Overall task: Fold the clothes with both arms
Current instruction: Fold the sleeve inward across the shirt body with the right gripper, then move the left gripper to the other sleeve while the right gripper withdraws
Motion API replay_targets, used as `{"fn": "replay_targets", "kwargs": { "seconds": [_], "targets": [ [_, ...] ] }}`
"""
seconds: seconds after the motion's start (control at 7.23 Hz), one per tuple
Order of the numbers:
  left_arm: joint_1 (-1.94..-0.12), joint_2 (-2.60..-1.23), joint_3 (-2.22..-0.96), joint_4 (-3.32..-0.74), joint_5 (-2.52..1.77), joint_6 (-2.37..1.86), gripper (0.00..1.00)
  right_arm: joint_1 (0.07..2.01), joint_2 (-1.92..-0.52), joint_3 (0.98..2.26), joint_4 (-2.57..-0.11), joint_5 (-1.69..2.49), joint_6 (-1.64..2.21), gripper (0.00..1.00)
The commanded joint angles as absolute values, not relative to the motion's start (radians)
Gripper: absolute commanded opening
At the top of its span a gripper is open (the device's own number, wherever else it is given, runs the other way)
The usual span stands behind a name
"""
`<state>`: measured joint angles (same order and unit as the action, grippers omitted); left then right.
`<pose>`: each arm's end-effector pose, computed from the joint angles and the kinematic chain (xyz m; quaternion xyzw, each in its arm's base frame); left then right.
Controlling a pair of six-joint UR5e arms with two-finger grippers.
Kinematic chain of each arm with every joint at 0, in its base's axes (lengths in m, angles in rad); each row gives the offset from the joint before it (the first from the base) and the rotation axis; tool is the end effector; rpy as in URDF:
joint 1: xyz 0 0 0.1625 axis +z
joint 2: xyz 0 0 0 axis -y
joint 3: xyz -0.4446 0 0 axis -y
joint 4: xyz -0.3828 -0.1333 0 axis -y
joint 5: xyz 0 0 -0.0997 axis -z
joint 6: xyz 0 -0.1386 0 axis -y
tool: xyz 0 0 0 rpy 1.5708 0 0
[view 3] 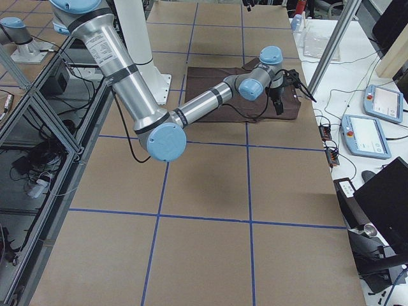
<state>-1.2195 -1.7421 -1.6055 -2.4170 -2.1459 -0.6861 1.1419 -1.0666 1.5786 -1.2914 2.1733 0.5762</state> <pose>0.1524 -0.5842 0.4933 0.2966 0.4517 0.0023 0.8414 -0.2412 -0.6592 0.3736 0.1907 -0.4172 -0.0492 0.8872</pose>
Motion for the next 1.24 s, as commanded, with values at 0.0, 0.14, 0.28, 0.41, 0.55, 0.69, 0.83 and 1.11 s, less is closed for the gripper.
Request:
{"fn": "replay_targets", "kwargs": {
  "seconds": [0.0, 0.14, 0.28, 0.41, 0.55, 0.69, 0.83, 1.11],
  "targets": [
    [-1.088, -1.882, -1.466, -2.422, -2.058, -0.913, 0.67, 1.232, -1.156, 1.606, -1.307, 2.269, 0.424, 1.0],
    [-1.037, -1.932, -1.407, -2.421, -1.955, -0.975, 0.59, 1.23, -1.16, 1.606, -1.307, 2.263, 0.423, 1.0],
    [-0.991, -1.983, -1.332, -2.446, -1.892, -1.039, 0.55, 1.23, -1.161, 1.606, -1.305, 2.26, 0.423, 1.0],
    [-0.947, -2.011, -1.254, -2.51, -1.832, -1.083, 0.53, 1.23, -1.163, 1.606, -1.305, 2.258, 0.423, 1.0],
    [-0.916, -2.043, -1.189, -2.557, -1.786, -1.132, 0.52, 1.23, -1.163, 1.605, -1.305, 2.257, 0.423, 1.0],
    [-0.896, -2.068, -1.152, -2.557, -1.766, -1.15, 0.49, 1.23, -1.161, 1.602, -1.305, 2.255, 0.423, 1.0],
    [-0.891, -2.074, -1.137, -2.559, -1.752, -1.154, 0.49, 1.23, -1.161, 1.601, -1.305, 2.255, 0.423, 1.0],
    [-0.873, -2.077, -1.132, -2.557, -1.75, -1.155, 0.49, 1.23, -1.163, 1.601, -1.305, 2.255, 0.423, 1.0]
  ]
}}
